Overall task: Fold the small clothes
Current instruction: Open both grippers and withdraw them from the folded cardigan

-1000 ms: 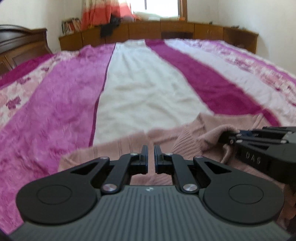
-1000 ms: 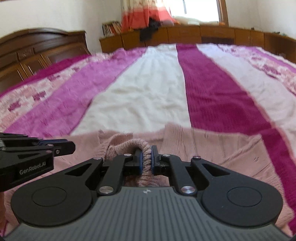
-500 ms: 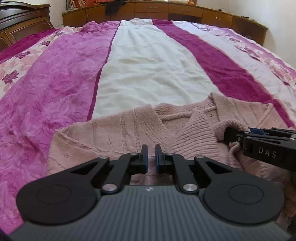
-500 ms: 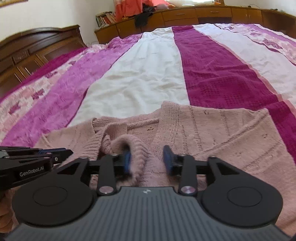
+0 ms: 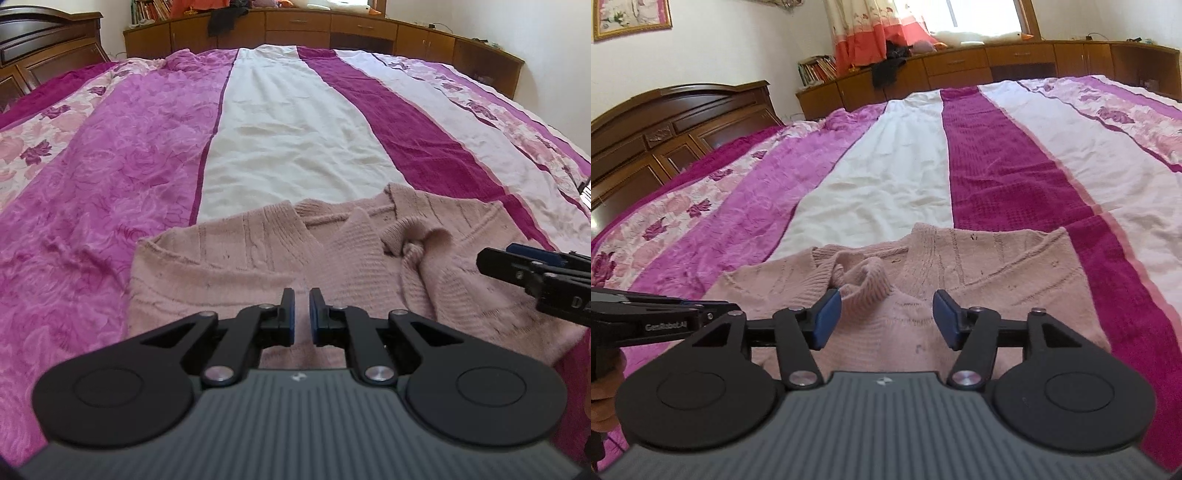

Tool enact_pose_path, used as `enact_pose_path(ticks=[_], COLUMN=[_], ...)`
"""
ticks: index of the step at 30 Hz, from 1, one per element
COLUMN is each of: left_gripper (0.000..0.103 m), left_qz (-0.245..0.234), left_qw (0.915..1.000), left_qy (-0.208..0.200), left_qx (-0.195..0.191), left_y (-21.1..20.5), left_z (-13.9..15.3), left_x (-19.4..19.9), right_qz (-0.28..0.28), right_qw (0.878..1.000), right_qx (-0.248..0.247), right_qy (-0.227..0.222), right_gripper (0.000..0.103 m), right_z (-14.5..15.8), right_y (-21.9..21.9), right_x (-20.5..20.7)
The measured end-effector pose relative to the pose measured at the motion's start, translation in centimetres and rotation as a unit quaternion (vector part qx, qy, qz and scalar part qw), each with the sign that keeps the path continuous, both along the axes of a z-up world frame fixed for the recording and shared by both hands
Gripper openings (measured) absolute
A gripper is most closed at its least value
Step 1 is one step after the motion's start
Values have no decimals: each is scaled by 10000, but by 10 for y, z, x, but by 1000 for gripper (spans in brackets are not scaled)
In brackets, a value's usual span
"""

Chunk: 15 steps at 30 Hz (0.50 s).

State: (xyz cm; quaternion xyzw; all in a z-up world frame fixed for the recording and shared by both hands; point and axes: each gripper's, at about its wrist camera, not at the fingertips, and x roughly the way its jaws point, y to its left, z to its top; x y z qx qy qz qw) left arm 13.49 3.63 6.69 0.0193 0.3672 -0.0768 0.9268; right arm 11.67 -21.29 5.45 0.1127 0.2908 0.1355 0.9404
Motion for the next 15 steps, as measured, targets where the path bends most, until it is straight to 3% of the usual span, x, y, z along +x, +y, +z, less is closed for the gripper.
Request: enact_pose_path(ticks=[15], left_gripper=[12], left_qz=[-79], left_qw=[9999], left_qy=[66], left_qx=[-100], left_y=[-2], left_z=[5], left_x=[-48], right_qz=[109], right_qw=[9999], right_qx=[-42], right_qy=[-126], right_gripper=[70], right_z=[13], right_y=[-3], right_x=[-62])
